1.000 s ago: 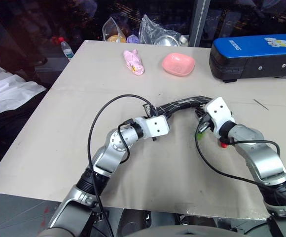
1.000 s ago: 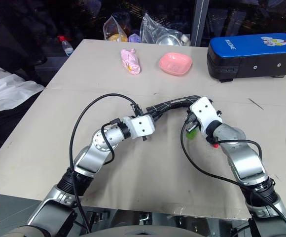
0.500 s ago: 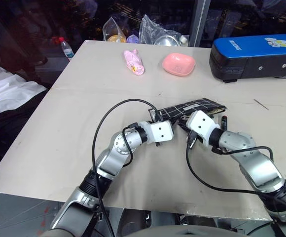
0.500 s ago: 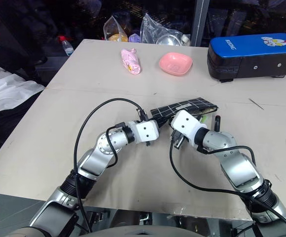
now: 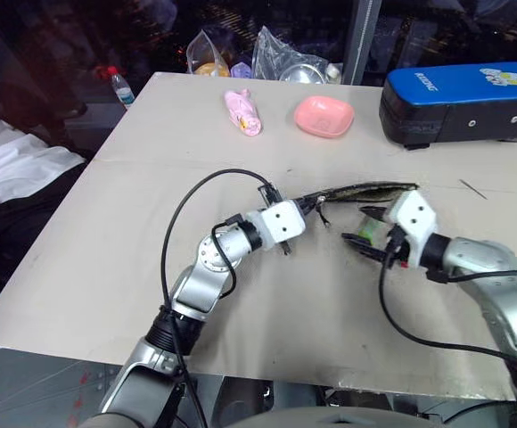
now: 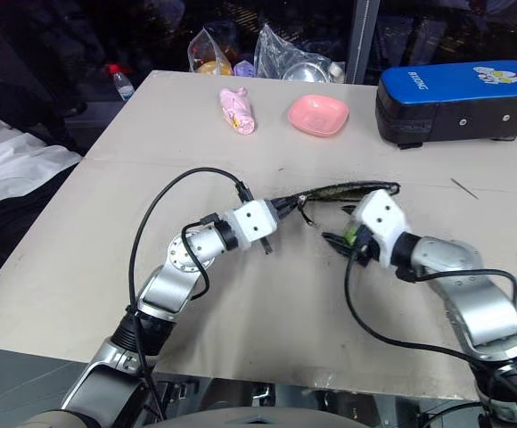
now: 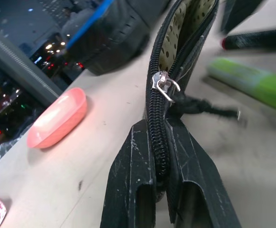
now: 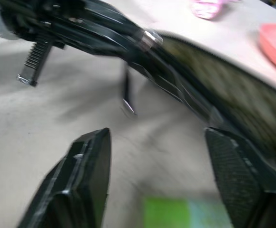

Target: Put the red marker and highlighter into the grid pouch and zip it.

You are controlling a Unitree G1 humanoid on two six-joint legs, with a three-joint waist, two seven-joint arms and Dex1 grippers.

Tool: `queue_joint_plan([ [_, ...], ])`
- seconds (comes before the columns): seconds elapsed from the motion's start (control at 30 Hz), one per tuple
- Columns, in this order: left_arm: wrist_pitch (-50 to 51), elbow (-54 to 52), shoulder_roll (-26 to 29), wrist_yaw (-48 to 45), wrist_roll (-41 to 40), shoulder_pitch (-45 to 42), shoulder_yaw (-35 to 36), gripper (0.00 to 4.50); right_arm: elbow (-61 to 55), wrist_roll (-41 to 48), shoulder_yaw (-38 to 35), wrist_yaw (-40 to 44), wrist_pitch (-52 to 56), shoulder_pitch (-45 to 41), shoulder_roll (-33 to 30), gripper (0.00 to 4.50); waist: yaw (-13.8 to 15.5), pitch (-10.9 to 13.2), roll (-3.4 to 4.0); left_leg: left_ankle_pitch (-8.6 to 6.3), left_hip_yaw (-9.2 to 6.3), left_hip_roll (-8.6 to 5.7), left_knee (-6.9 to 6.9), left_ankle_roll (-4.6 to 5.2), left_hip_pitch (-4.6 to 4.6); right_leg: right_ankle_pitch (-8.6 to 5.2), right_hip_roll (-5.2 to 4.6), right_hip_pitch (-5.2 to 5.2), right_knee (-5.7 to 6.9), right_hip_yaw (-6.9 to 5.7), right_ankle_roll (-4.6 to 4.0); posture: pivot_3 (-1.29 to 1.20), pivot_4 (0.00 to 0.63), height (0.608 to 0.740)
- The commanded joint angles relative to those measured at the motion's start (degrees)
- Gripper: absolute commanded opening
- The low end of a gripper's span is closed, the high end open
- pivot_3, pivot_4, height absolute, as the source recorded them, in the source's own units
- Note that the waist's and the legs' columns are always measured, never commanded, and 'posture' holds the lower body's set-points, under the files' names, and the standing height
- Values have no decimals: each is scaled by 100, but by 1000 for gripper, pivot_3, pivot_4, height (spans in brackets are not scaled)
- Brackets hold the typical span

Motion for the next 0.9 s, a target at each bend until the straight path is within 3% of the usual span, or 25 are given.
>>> queue_joint_plan([
  [0.03, 185, -407, 105, -106, -293, -64, 263, 0, 237, -53, -652, -466, 124, 79, -40, 3111, -8, 0, 0, 0, 0, 0, -2, 0, 1, 0, 0, 0, 0, 0, 0, 0, 150, 725],
  [0.37, 825, -748, 335, -341, -541, -45, 383, 0, 342, -415, -723, -2099, 1329, 536, 771, 3111, -7, 2, 4, 2, 1, -2, -10, -3, 2, -1, 1, -1, -2, 1, 1, 0, 150, 725],
  [0.6, 908, -776, 309, -279, -487, -10, 320, 0, 26, -532, -635, -2679, 2230, 780, 1084, 3111, 9, 1, 6, 2, 1, -3, -11, -3, 1, -1, 0, 0, -5, 0, 1, 0, 150, 725],
  [0.8, 871, -686, 276, -235, -446, -4, 279, 0, 259, -805, -1000, -3125, 2087, 446, 1024, 468, 53, 1, 6, 1, 0, -8, -11, -2, 1, -1, -3, 1, -6, 2, 2, 0, 150, 725],
  [0.83, 861, -670, 272, -232, -442, -5, 277, 0, 277, -803, -1043, -3126, 2075, 399, 989, 264, 72, 2, 6, 2, 1, -10, -9, -2, 0, -1, -5, 2, -6, 2, 2, 0, 150, 725],
  [0.9, 854, -656, 256, -220, -433, -7, 266, 0, 263, -756, -1096, -2927, 2030, 336, 749, 266, 90, 2, 6, 1, 2, -15, -9, -1, 0, -1, -9, 2, -7, 3, 2, 0, 150, 725],
])
